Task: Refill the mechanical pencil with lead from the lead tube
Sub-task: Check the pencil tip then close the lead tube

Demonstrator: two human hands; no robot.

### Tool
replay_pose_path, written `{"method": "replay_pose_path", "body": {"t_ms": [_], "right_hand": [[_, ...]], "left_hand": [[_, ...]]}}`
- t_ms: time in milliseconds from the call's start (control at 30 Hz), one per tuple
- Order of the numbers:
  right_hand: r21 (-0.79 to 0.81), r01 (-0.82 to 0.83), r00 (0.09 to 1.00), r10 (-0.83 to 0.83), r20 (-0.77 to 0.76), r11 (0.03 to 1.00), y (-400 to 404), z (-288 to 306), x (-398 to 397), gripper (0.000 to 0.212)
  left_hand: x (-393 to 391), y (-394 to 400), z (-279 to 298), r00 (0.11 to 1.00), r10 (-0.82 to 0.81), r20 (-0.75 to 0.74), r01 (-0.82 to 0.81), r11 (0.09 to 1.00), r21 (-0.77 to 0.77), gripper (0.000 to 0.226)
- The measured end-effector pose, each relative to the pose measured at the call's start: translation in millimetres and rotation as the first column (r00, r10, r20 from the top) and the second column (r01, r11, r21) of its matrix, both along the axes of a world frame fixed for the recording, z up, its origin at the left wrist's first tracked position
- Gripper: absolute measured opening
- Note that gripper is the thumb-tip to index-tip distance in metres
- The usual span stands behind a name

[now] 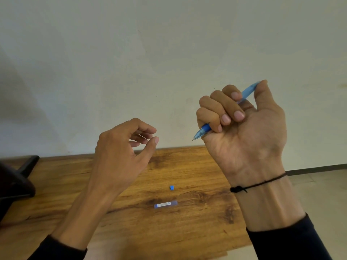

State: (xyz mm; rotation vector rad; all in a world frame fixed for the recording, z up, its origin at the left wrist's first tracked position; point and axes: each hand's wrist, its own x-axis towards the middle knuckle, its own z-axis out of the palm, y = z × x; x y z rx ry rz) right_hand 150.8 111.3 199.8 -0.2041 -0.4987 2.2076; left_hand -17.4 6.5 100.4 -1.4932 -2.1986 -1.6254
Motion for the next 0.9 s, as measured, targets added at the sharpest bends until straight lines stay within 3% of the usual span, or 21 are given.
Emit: {"method": "replay_pose_path", "body": {"t_ms": [167, 233, 367, 467, 633, 767, 833, 900], "right_hand": [[0.03, 0.056, 0.987, -0.06, 0.15, 0.998, 10.3, -16.0, -8.8, 0.033], [0.077, 0.062, 0.97, -0.079, 0.232, 0.995, 13.2, -25.9, -11.8, 0.031], [0.197, 0.084, 0.9, -0.16, 0.407, 0.977, 15.4, -47.3, -19.6, 0.031], [0.273, 0.068, 0.842, -0.202, 0.501, 0.96, 11.4, -62.8, -28.2, 0.032], [0.372, 0.046, 0.737, -0.282, 0.614, 0.927, 9.1, -77.3, -34.4, 0.04], [0.587, -0.083, 0.468, -0.489, 0.736, 0.805, 15.1, -90.1, -34.4, 0.022], [0.642, -0.127, 0.392, -0.556, 0.733, 0.756, 17.9, -97.7, -34.4, 0.022], [0.706, -0.177, 0.294, -0.648, 0.703, 0.686, 22.4, -109.4, -33.6, 0.023]], "left_hand": [[-1.1, 0.3, -5.2, 0.999, -0.023, 0.037, 0.024, 0.999, -0.028, 0.015], [1.8, 1.7, -3.6, 0.988, -0.079, 0.133, 0.082, 0.996, -0.018, 0.013], [17.4, 5.6, 3.5, 0.822, -0.301, 0.483, 0.322, 0.946, 0.042, 0.031], [29.1, 10.6, -1.3, 0.75, -0.338, 0.569, 0.394, 0.919, 0.026, 0.032], [30.2, 14.2, -12.8, 0.691, -0.298, 0.658, 0.377, 0.926, 0.024, 0.025], [27.5, 16.6, -22.9, 0.686, -0.239, 0.688, 0.328, 0.945, 0.001, 0.025], [26.4, 18.4, -31.9, 0.671, -0.234, 0.703, 0.346, 0.938, -0.017, 0.018], [24.6, 21.0, -44.9, 0.721, -0.225, 0.655, 0.368, 0.926, -0.087, 0.006]]}}
